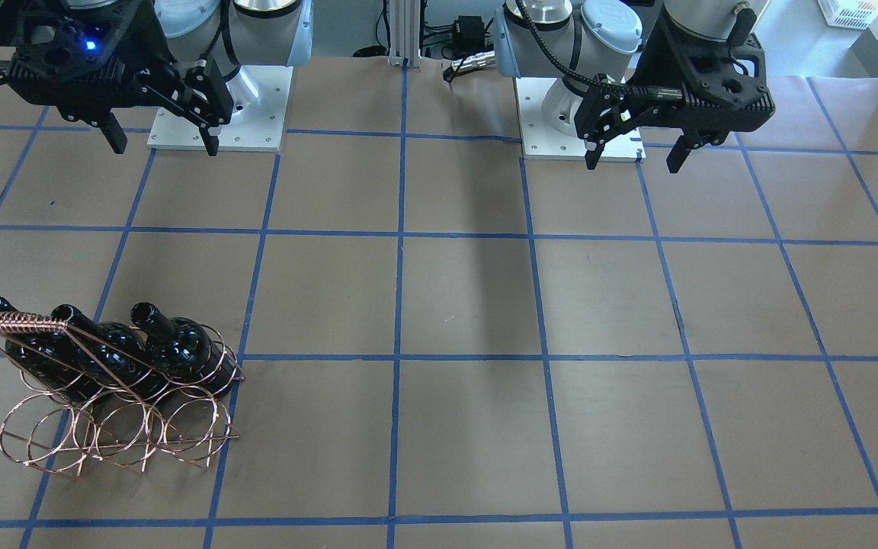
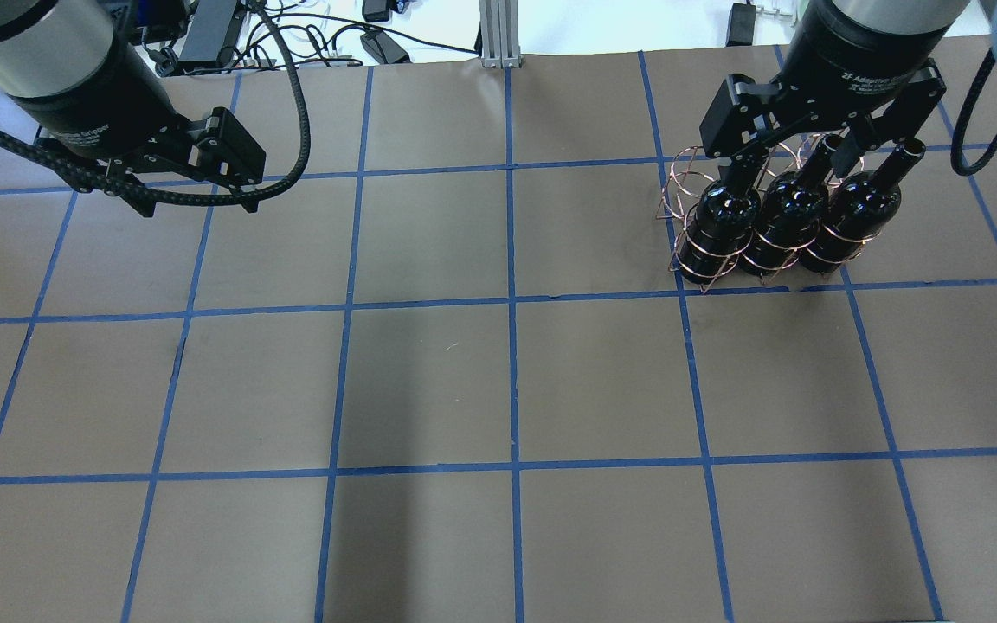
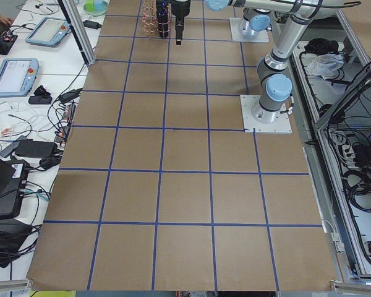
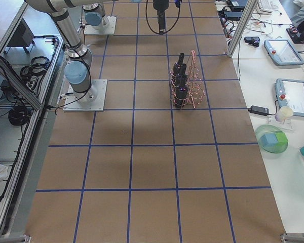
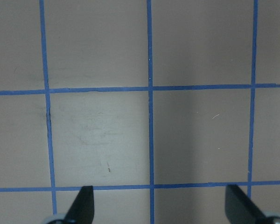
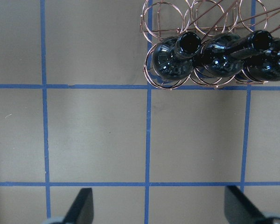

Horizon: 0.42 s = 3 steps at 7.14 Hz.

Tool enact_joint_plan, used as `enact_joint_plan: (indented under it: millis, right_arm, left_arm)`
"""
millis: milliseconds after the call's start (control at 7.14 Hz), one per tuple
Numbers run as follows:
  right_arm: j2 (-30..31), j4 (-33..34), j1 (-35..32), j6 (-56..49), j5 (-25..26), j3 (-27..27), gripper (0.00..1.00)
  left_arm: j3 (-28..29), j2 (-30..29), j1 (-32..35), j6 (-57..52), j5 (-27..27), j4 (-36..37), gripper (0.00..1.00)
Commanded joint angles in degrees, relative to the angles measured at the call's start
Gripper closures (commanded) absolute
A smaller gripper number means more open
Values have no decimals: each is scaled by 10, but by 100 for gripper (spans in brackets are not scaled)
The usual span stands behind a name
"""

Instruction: Place wine into wine basket

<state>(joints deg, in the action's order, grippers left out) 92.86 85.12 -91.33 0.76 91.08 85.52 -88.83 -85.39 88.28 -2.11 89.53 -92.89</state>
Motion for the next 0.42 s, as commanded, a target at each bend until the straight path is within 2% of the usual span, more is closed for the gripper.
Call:
enact_joint_plan:
  millis: [0, 280]
  right_arm:
    - [0, 0, 0, 4, -1, 0, 0]
    - [0, 0, 1, 1, 1, 0, 0]
  left_arm:
    - [-3, 3, 0, 1, 0, -3, 0]
    - [-5, 4, 0, 0, -1, -5, 0]
